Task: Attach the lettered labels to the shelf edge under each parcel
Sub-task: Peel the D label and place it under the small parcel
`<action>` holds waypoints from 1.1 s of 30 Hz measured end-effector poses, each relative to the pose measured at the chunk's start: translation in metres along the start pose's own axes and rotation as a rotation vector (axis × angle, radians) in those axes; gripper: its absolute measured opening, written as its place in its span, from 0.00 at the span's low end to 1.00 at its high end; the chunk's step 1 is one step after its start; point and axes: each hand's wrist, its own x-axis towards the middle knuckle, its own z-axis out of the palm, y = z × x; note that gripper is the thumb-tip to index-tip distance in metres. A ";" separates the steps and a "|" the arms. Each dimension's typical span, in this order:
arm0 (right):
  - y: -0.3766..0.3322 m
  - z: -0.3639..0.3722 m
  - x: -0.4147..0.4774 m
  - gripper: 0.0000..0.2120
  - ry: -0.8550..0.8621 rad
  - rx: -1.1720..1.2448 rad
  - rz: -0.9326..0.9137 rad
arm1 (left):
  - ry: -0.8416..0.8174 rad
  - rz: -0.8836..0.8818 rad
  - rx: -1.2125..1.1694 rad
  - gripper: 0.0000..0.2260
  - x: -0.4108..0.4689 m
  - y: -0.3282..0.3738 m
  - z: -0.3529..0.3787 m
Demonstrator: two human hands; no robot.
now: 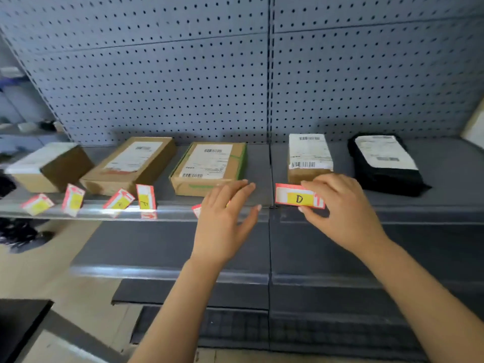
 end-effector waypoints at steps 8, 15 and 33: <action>0.025 -0.040 -0.039 0.22 -0.043 -0.150 0.095 | -0.040 0.121 -0.103 0.14 -0.005 0.022 0.041; 0.041 -0.042 -0.035 0.22 -0.065 -0.152 0.073 | -0.062 0.296 -0.027 0.15 -0.008 0.020 0.093; 0.065 -0.024 -0.020 0.21 -0.086 -0.141 -0.073 | 0.012 0.400 0.103 0.17 -0.020 0.010 0.132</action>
